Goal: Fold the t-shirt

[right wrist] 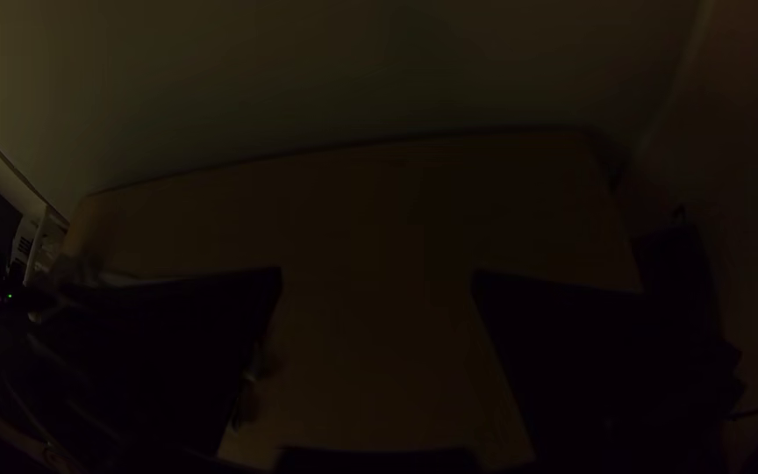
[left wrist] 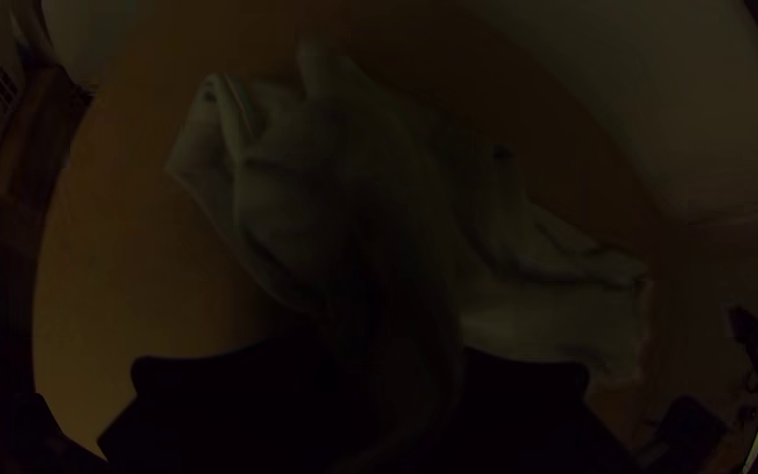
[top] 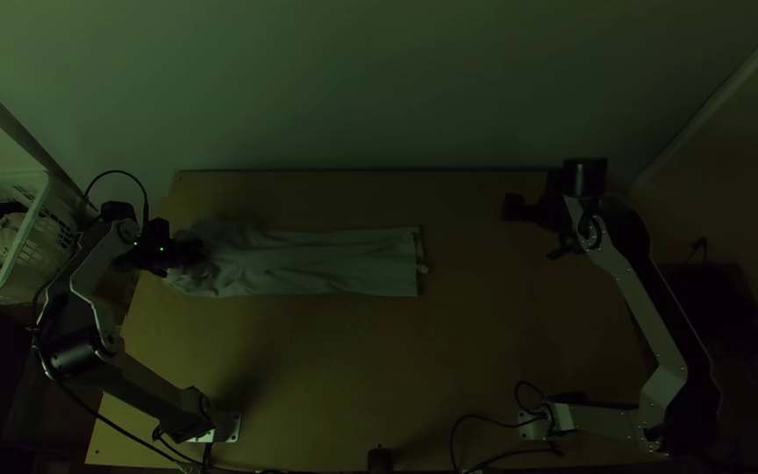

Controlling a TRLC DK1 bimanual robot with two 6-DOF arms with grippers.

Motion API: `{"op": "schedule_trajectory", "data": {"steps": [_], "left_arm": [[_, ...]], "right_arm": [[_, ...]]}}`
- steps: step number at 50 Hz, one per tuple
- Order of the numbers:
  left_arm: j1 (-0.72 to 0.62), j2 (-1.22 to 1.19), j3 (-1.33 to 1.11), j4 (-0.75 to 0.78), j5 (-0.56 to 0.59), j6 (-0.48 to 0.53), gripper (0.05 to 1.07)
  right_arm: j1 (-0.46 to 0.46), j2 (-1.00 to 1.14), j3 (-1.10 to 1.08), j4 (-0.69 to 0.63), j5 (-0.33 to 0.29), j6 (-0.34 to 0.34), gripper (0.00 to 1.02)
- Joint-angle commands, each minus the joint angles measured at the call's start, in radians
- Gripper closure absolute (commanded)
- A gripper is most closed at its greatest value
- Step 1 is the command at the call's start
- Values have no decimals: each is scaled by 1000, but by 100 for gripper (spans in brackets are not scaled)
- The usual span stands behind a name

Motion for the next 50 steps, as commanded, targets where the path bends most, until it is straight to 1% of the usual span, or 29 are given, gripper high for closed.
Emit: {"op": "schedule_trajectory", "data": {"steps": [1,6,10,15,20,25,33,40,48,50], "left_arm": [[44,13,71,-22,-57,69,105],[45,-4,135,-89,-114,80,105],[30,-32,192,-149,-126,78,105],[-25,-72,261,-237,-158,69,105],[-107,-122,316,-309,-192,57,105],[-208,-162,350,-350,-257,35,105],[-389,-181,367,-387,-336,-35,105],[-528,-158,397,-404,-367,-107,105],[-671,-69,480,-438,-462,-199,105],[-702,-39,512,-461,-470,-218,105]], "right_arm": [[-10,-38,-35,19,-2,-6,3],[-16,-44,-42,19,-2,-9,3],[-18,-52,-55,29,-2,-12,3],[-21,-62,-67,33,-2,-14,3],[-30,-70,-73,36,-2,-18,3],[-39,-79,-78,38,-2,-23,3],[-54,-84,-82,38,-2,-33,3],[-64,-93,-88,38,-2,-33,3],[-73,-110,-108,38,-2,-33,3],[-76,-114,-116,38,-2,-32,3]]}}
